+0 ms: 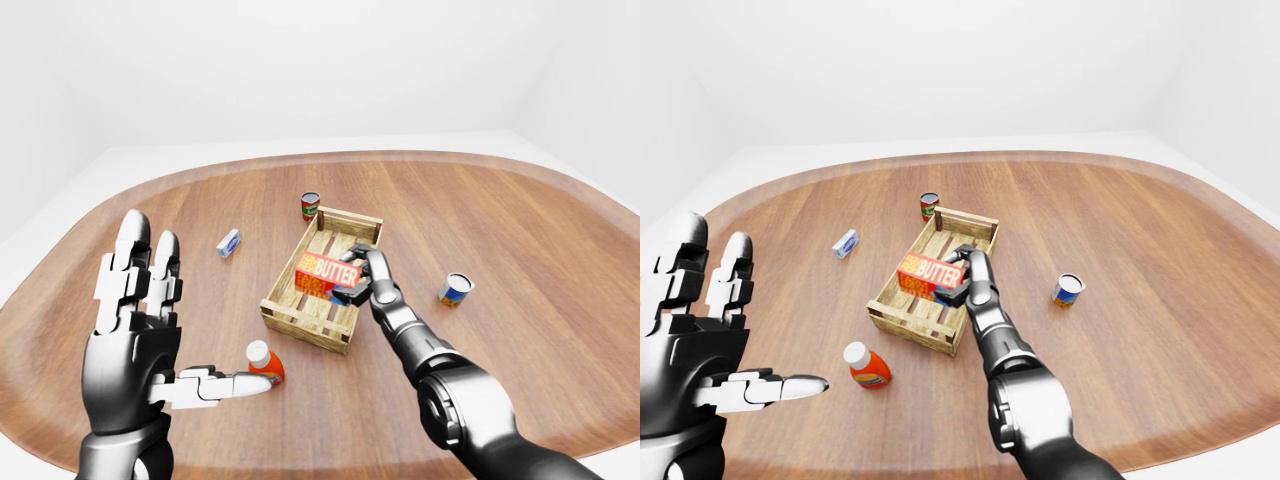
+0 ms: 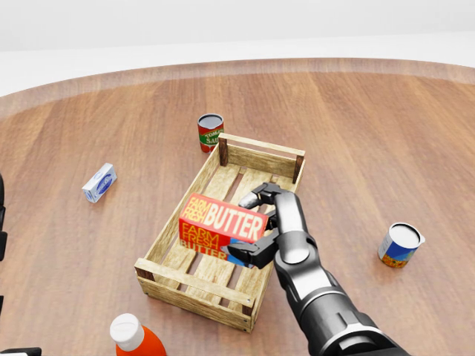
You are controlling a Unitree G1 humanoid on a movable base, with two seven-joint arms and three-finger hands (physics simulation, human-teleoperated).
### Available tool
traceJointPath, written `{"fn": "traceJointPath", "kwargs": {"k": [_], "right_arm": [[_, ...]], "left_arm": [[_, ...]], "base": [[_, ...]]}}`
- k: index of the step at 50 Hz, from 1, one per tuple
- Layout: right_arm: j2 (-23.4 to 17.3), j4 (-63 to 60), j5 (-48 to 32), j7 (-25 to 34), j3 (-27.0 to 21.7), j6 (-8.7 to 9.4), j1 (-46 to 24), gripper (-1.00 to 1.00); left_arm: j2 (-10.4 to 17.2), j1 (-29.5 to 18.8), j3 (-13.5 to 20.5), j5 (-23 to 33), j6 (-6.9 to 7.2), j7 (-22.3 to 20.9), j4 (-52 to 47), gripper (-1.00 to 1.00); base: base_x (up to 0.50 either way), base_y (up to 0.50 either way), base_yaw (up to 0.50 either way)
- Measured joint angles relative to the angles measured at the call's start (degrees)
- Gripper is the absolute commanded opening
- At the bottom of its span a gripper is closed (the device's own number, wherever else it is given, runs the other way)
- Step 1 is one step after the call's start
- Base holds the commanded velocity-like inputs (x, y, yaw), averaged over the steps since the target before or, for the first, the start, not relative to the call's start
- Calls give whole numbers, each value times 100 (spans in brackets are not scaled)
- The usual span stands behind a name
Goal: Pick up the butter and put it in the tray.
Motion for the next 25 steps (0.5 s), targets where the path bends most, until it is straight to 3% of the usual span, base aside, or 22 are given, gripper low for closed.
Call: {"fn": "traceJointPath", "kwargs": {"k": [25], "right_arm": [[17, -5, 105, 67, 39, 0, 13, -100]], "left_arm": [[-3, 8, 0, -1, 0, -2, 5, 100]], "base": [[0, 0, 0]]}}
